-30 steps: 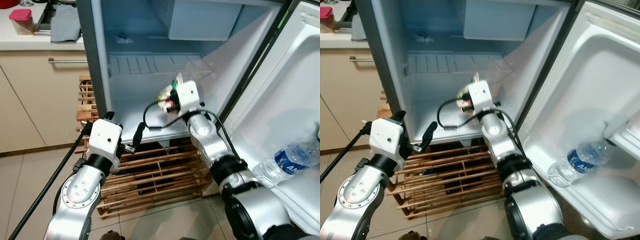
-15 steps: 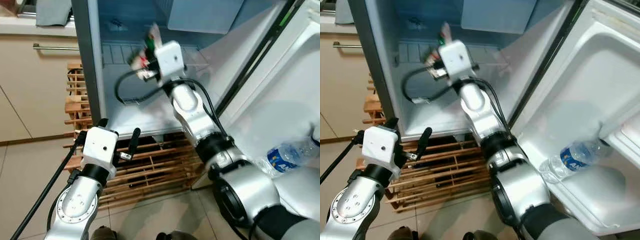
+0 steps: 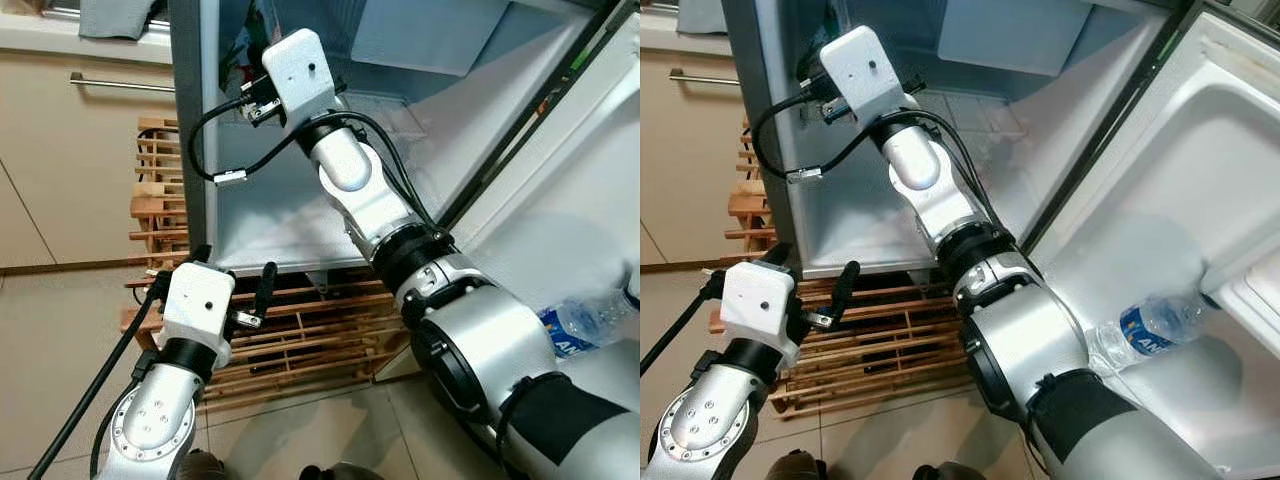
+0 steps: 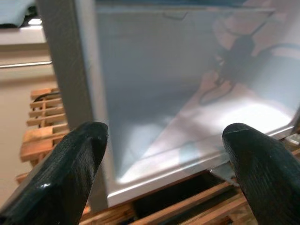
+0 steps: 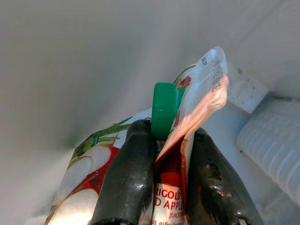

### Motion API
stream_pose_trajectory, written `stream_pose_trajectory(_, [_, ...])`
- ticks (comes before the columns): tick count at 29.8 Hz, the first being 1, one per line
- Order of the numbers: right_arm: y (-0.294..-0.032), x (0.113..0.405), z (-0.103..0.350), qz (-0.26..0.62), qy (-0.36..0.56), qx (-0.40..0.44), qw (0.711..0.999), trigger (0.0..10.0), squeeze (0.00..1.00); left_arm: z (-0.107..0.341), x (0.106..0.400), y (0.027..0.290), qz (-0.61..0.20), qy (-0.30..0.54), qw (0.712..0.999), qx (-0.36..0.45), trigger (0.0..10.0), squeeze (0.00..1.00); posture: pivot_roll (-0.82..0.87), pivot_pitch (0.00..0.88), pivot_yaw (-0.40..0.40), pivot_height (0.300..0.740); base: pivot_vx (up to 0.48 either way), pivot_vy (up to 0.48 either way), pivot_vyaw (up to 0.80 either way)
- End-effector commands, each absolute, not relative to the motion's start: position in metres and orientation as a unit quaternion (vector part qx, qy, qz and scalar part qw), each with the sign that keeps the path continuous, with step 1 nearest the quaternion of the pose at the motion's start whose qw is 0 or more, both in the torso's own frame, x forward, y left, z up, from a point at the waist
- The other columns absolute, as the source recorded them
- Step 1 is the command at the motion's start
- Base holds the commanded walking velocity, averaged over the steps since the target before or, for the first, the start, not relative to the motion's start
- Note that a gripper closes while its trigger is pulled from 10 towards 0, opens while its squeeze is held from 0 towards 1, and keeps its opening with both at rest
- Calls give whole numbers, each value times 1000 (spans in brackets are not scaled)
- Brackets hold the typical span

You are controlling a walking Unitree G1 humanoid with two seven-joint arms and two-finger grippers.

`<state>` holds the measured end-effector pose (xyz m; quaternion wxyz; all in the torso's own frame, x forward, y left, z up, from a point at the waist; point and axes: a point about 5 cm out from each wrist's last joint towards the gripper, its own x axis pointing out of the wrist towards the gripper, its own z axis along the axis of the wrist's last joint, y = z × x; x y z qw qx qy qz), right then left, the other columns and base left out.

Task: Restocking fridge

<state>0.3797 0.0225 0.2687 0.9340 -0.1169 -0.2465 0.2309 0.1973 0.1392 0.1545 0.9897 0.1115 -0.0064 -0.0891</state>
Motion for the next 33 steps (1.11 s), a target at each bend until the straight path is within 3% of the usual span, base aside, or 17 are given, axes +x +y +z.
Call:
stream_pose_trajectory(1, [14, 386, 264, 203, -220, -115, 947, 0, 0, 156, 194, 137, -88, -6, 990, 113, 10000, 0, 336, 124, -225, 740, 0, 0, 0])
stream_pose_trajectory(2, [9, 391, 256, 180, -183, -93, 962, 0, 0, 154, 189, 140, -83, 0, 990, 117, 10000, 0, 347, 138, -222, 740, 0, 0, 0])
stream_pose_trajectory(17, [-21, 406, 252, 91, -106, -24, 990, 0, 0, 157, 178, 144, -76, 10, 989, 124, 10000, 0, 403, 172, -212, 740, 0, 0, 0])
stream_pose_trajectory(18, [-22, 407, 253, 87, -104, -28, 990, 0, 1000, 157, 178, 144, -74, 9, 989, 126, 10000, 0, 405, 173, -213, 740, 0, 0, 0])
stream_pose_trajectory(19, [-22, 407, 255, 87, -108, -39, 990, 9686, 1000, 158, 177, 144, -71, 8, 989, 127, 10000, 0, 411, 174, -214, 740, 0, 0, 0])
stream_pose_trajectory(33, [-15, 406, 259, 97, -126, -104, 982, 10000, 1000, 161, 172, 139, -67, 6, 990, 126, 10000, 0, 405, 197, -235, 740, 0, 0, 0])
